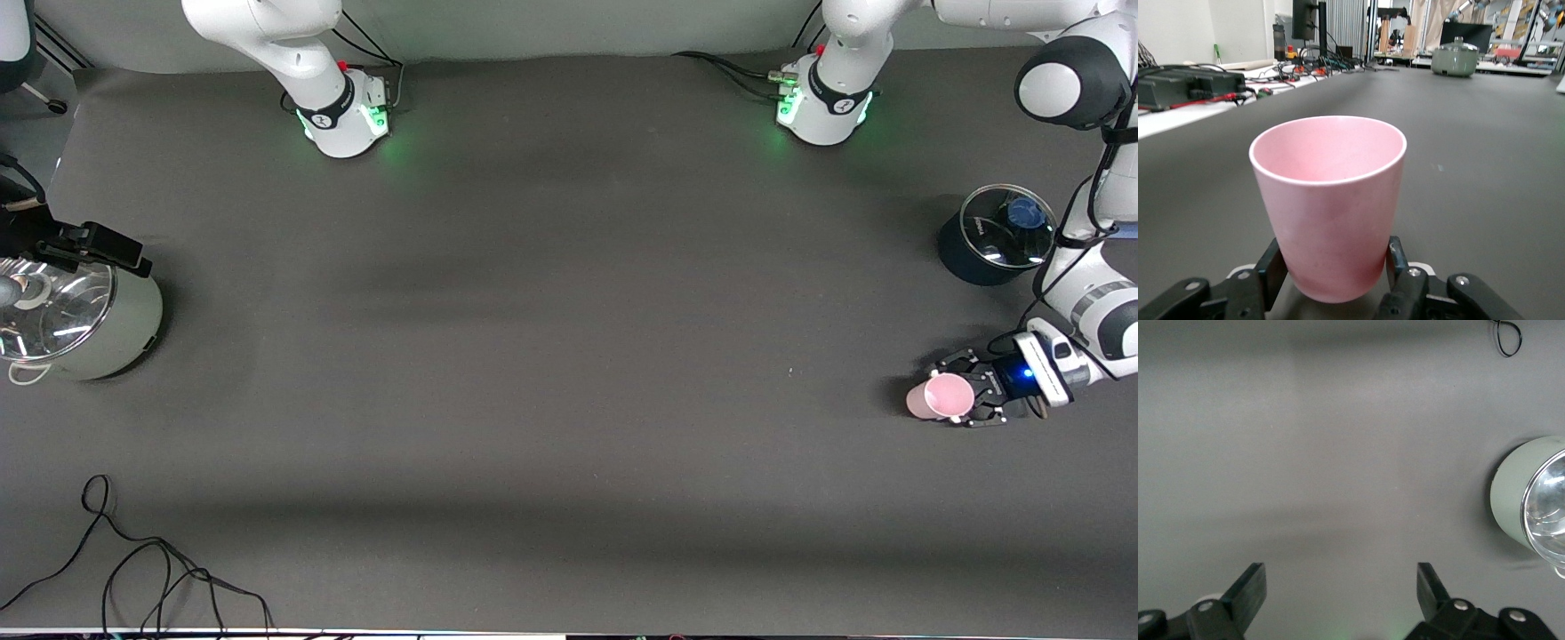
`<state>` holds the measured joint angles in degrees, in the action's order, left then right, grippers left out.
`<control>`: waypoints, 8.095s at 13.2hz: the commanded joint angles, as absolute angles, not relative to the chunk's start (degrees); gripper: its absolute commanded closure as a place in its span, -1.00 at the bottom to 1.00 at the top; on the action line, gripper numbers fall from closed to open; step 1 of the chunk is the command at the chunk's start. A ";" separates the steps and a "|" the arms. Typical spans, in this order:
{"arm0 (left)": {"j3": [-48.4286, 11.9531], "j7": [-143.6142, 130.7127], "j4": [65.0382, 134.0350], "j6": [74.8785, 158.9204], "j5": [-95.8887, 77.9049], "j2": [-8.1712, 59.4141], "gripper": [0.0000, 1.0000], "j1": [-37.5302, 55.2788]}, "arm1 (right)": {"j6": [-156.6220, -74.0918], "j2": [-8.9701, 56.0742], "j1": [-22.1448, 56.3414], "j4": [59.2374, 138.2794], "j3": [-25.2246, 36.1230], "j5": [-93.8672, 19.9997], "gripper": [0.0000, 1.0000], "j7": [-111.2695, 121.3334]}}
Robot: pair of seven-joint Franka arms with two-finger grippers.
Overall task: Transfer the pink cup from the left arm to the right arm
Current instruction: 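Close the left gripper around the pink cup's base, then lift the cup with the left gripper while the right gripper reaches in, then close the right gripper on the cup rim beside the left gripper, then open the left gripper and pull the right gripper away with the cup, then lower the cup with the right gripper while the left gripper retracts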
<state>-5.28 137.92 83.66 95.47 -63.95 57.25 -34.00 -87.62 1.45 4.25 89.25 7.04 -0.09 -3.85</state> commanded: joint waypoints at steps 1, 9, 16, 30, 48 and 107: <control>-9.03 132.11 84.46 99.21 -65.04 53.45 0.14 -33.05 | -87.19 1.41 4.39 88.95 7.21 0.70 -0.99 -2.72; -29.41 114.46 95.07 122.39 -65.74 36.77 0.24 -32.78 | -87.10 1.41 4.13 88.77 7.21 0.70 -0.99 -3.08; -52.43 101.80 109.58 149.80 -74.34 22.16 0.26 -33.05 | -84.81 1.49 4.13 88.51 7.12 0.96 -0.99 -3.52; -71.10 101.08 107.75 186.50 -90.35 21.71 0.26 -12.92 | -86.74 4.04 7.90 85.70 4.49 -13.71 -0.99 -41.06; -70.84 100.11 107.49 186.50 -90.44 22.06 0.24 -13.53 | -100.55 11.51 37.60 79.19 4.48 -18.72 -0.99 -100.98; -65.76 94.42 117.42 152.88 -78.07 26.55 -0.99 -42.63 | -93.29 12.92 19.34 94.97 25.31 -7.12 1.00 -4.75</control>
